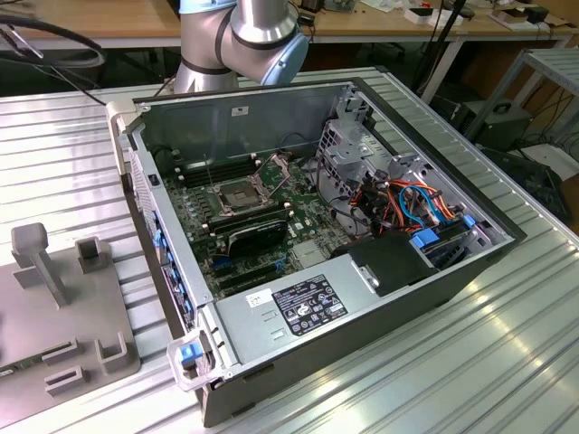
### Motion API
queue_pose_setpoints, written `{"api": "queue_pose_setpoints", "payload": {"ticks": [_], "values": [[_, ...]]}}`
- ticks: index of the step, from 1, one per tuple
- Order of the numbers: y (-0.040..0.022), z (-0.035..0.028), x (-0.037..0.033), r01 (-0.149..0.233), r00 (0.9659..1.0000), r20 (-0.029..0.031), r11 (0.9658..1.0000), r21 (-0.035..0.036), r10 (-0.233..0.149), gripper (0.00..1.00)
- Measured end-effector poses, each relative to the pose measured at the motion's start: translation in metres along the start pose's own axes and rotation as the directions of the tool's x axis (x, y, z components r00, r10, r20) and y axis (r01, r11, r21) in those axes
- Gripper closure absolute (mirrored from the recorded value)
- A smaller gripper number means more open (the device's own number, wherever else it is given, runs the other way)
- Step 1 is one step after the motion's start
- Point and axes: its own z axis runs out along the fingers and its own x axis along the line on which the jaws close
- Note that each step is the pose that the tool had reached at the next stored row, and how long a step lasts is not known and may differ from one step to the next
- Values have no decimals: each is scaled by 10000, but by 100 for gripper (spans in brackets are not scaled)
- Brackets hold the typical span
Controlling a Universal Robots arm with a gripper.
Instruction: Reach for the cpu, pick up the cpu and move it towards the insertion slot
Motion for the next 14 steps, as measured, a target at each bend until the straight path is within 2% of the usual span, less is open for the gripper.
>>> {"api": "queue_pose_setpoints", "payload": {"ticks": [5,14], "values": [[-52,75,12,-1,10000,-3,10000,0,1,40],[-84,163,20,1,10000,-2,10000,-1,-1,40]]}}
